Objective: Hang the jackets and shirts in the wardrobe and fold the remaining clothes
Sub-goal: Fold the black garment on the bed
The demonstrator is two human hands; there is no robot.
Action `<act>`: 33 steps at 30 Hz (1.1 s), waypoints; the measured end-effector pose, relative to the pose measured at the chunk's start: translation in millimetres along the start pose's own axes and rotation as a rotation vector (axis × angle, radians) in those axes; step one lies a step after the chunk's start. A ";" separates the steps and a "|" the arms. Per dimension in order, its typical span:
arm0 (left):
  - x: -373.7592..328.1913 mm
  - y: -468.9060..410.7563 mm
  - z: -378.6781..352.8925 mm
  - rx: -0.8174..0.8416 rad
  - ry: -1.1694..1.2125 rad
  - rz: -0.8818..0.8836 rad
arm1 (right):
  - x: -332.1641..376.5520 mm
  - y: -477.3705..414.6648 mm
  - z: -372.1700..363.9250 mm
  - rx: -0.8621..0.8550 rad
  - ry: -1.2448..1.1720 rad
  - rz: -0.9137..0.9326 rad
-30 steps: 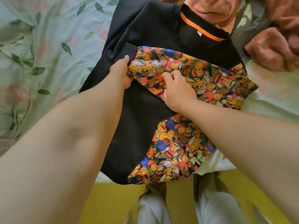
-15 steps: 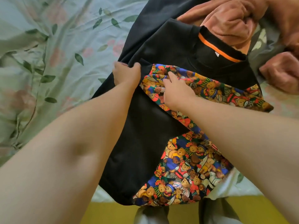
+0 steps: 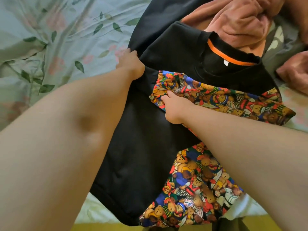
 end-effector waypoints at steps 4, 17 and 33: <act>3.6 -2.6 13.7 -0.098 0.267 0.172 | -0.5 -6.4 6.5 0.069 -0.016 -0.026; 58.5 -27.4 74.7 -0.046 0.972 0.500 | 1.1 -12.6 -1.1 0.085 -0.078 -0.119; 61.3 -4.0 111.8 -0.174 1.664 0.392 | 4.5 -11.0 -9.4 0.076 -0.079 -0.129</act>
Point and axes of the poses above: each hand's wrist, its own y-axis away from the middle knuckle, its own z-axis out of the back of the hand, x = y × z, the point moved 2 cm from there along -y, towards the middle knuckle, and after that the axes turned 15 degrees about -y, right-handed, at the moved point
